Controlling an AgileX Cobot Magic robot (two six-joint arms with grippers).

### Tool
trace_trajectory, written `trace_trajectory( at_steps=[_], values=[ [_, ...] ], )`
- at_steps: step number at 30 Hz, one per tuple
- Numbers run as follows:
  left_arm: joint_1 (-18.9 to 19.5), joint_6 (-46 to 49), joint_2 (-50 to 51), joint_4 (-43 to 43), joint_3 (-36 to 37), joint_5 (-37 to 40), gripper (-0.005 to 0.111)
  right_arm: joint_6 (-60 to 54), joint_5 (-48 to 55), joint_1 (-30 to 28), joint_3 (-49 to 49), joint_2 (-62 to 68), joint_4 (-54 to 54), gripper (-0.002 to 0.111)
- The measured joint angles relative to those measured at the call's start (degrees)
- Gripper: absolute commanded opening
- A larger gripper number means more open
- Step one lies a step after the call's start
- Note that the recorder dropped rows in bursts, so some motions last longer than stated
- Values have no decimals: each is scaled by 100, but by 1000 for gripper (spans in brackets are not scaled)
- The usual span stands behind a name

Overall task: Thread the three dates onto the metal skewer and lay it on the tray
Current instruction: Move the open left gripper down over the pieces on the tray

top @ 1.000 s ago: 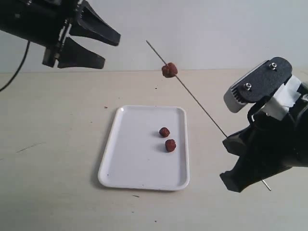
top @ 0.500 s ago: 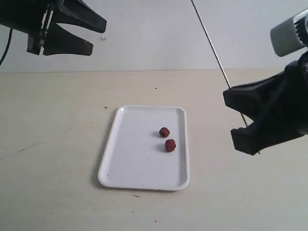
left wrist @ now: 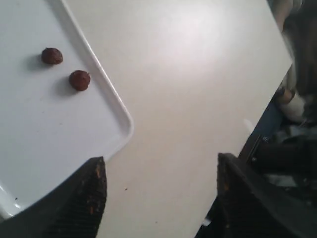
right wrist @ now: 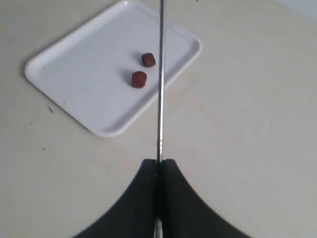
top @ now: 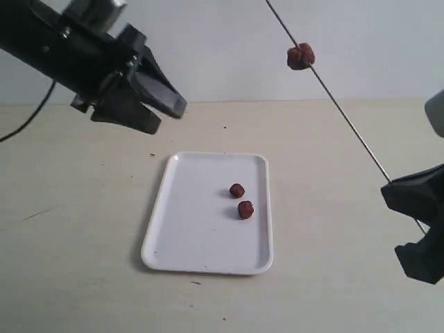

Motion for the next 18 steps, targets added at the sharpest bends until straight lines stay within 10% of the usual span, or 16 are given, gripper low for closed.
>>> trace_trajectory(
  at_steps=[6, 18],
  values=[
    [-873, 239, 557, 1380, 0, -566, 49, 132, 640, 0, 0, 2, -86, 0],
    [-2269, 1235, 1250, 3610, 0, -1811, 61, 144, 1023, 0, 0, 2, -247, 0]
  ],
)
